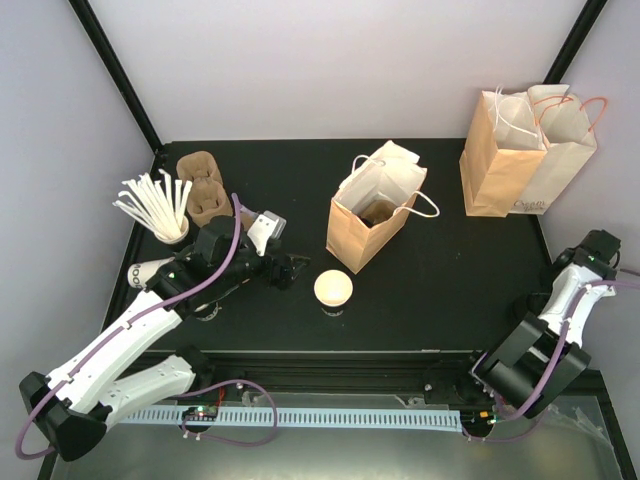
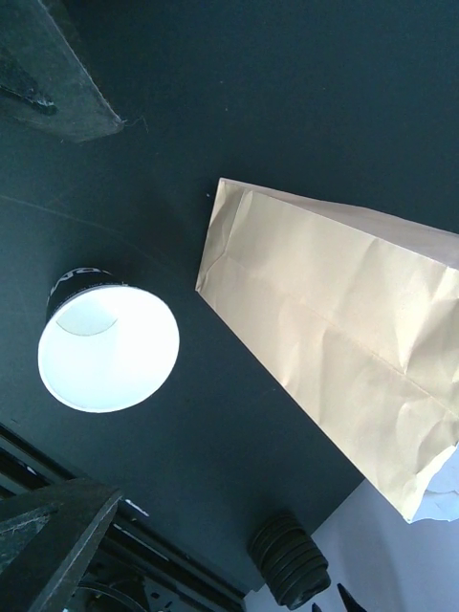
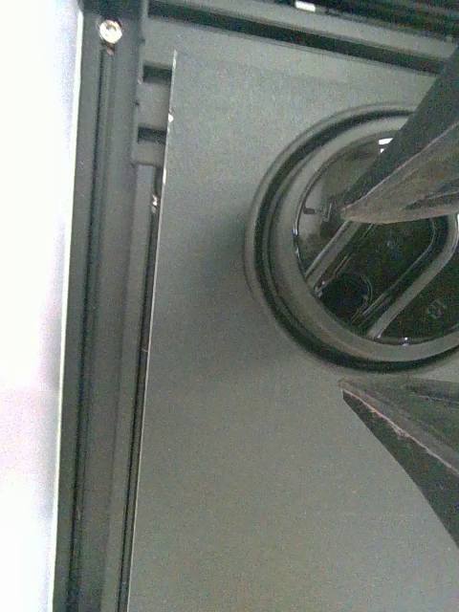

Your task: Pack the takeout coffee

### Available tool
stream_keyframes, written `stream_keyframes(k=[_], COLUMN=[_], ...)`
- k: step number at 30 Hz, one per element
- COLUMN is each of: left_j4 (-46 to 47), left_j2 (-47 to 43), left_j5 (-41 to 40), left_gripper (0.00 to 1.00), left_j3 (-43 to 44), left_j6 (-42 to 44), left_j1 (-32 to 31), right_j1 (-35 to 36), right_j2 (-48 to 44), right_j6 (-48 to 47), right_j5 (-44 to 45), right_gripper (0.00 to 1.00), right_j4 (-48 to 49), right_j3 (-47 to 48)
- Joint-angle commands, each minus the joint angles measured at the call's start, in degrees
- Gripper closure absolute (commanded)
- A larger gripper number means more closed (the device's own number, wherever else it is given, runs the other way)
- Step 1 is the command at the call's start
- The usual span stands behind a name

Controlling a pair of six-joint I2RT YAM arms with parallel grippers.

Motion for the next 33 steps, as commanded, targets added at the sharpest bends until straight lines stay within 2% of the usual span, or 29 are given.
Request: stream_keyframes(k=[1,8,10,14,19,24,26,33], left_j4=[0.2,0.29,0.19,0.07,0.03,-0.27,-0.24,-0.33], left_j2=[-0.34,-0.05,0.0,0.0,0.09,-0.22,-0.34,-0.44], left_j5=[1.54,1.59,1.62,1.41,1.62,1.53,1.53,1.42], left_gripper=[0.01,0.01,0.01,0.01,0.01,0.01,0.01,0.01], left_j3=[1.58,1.45,1.47,1.44,1.39,1.1,1.01,1.19], left_j6=[-0.32,-0.49,-0.5,-0.34,-0.33,-0.42,-0.41,-0.13], left_j1=[0.37,0.32,0.39,0.33,0.37,0.36,0.32,0.38], right_j1=[-0.48,-0.46,-0.49,-0.46,-0.44,-0.44,-0.44,-0.51], right_j2=[1.56,5.19,5.78,5.91,6.15,6.0,5.44,2.37], right_j6=[0.09,1.7,2.1,2.55,2.56,2.49,2.86,2.61], right_j5=[-4.38,-4.55,-3.67,-3.64,-3.93,-4.04,-4.02,-5.56], right_gripper=[0.54,0.6,0.67,0.69,0.88,0.91,0.98,0.99], right_j4=[2.76,2.53,1.93,2.03,2.07,1.53,1.3,0.44], right_j3=[-0.11,1.96,2.48,2.19,1.59,1.11,0.69,0.37])
